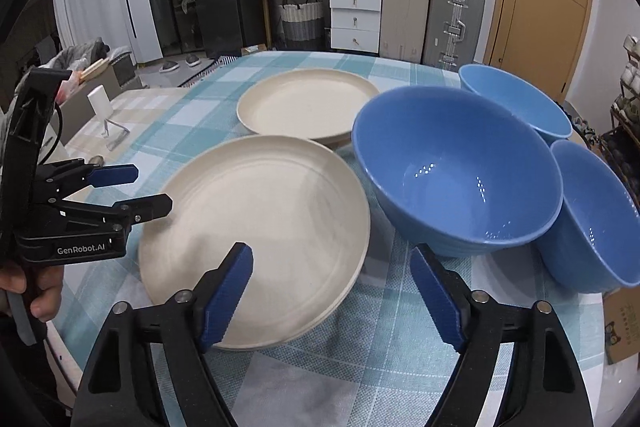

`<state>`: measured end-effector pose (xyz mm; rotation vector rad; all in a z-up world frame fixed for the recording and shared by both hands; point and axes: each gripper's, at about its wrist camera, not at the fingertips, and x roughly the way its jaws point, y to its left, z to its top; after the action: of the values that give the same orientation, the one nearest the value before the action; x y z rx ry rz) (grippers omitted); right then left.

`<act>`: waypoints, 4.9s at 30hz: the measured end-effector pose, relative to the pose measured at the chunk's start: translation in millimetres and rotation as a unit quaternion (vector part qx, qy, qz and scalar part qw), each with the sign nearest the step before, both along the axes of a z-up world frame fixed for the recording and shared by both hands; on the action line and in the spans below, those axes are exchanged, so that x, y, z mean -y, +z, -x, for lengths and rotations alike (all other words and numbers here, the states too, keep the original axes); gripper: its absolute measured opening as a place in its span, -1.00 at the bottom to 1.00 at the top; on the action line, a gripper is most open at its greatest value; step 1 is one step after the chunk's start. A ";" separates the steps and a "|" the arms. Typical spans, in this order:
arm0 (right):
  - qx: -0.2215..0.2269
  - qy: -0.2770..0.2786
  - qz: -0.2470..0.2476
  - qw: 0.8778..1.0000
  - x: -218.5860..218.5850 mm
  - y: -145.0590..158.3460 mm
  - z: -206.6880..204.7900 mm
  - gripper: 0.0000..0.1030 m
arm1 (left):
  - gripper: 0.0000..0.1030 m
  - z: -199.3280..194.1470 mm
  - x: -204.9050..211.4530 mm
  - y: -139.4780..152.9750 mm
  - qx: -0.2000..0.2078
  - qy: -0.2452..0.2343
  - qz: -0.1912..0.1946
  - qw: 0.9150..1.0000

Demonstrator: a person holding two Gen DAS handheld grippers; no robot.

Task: Organize plates and bowls
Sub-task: 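Lower the plate onto the other cream plate and open both tools, then move both tools to the rim of the next cream plate, then close the left tool on the plate rim while the right tool grips its rim, then lift the cream plate off the table with both tools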

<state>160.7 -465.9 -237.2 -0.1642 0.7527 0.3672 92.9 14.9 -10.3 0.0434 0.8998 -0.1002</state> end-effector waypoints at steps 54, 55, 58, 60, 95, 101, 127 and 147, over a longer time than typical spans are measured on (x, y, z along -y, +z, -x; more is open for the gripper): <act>0.014 0.047 -0.076 0.996 11.8 148.2 -135.1 0.99 | 0.98 -80.0 -58.2 114.6 0.062 0.117 0.093 0.987; 0.010 0.047 -0.076 0.996 9.8 146.3 -140.2 0.99 | 0.99 -84.0 -59.1 113.4 0.060 0.118 0.094 0.987; -0.005 0.044 -0.076 0.996 5.6 140.0 -159.1 0.99 | 0.98 -96.3 -60.1 108.4 0.055 0.116 0.094 0.987; -0.009 0.041 -0.071 0.997 2.7 135.8 -167.5 0.99 | 0.98 -103.6 -60.0 105.0 0.052 0.116 0.092 0.988; -0.118 0.032 -0.015 0.992 -35.4 43.9 -283.6 0.77 | 0.98 -207.6 -54.5 -0.3 -0.048 0.117 0.100 0.987; -0.145 0.039 -0.002 0.989 -36.8 27.3 -295.6 0.67 | 0.94 -221.5 -52.0 -16.2 -0.067 0.117 0.105 0.985; -0.188 0.026 0.037 0.981 -37.8 -15.3 -313.9 -0.59 | -0.54 -235.0 -25.0 -42.3 -0.097 0.080 0.076 0.989; -0.122 0.045 0.038 0.991 -42.7 14.8 -290.4 -0.61 | -0.56 -213.4 -27.7 -5.7 -0.045 0.094 0.062 0.993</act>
<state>451.1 -423.2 -222.3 -0.2277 1.0042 0.4491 306.3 42.6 -16.0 -0.1623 0.9821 0.0184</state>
